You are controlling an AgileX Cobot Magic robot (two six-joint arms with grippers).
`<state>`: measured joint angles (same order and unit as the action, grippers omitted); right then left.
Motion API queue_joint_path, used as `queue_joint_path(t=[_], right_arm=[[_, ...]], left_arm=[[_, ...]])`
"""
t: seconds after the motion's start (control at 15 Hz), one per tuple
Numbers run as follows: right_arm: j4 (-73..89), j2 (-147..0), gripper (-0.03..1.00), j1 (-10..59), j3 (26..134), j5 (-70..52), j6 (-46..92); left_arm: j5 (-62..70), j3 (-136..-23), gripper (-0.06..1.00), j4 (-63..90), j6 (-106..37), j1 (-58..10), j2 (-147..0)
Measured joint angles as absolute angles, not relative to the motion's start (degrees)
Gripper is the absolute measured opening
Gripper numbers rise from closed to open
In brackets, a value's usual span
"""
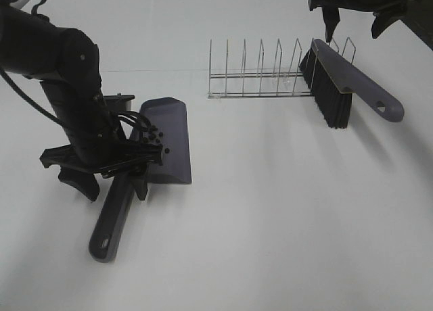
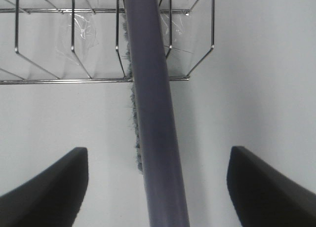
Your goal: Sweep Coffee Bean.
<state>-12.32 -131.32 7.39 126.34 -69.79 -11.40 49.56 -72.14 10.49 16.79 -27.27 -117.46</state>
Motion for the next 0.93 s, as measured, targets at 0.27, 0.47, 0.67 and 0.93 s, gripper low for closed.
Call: queue_joint_path(t=[0.27, 0.47, 0.67, 0.93], right_arm=[[-9.4, -125.76, 0.66, 7.39, 123.24, -69.79, -10.89], [-9.34, -117.4, 0.66, 7.39, 112.87, -69.73, -9.74], [-7.73, -102.39, 0.66, 7.39, 91.62, -69.73, -9.51], [-2.12, -88.64, 0.66, 7.39, 71.79, -69.1, -8.37]], left_arm=[[52.37, -72.19, 0.69, 5.79, 16.5, -27.27, -108.29], [62.34, -72.31, 0.69, -1.09, 18.96, -27.27, -98.32], [69.04, -69.56, 0.69, -7.45, 22.46, -27.27, -83.59], [69.79, -58.67, 0.69, -7.1, 22.69, -27.27, -67.38]])
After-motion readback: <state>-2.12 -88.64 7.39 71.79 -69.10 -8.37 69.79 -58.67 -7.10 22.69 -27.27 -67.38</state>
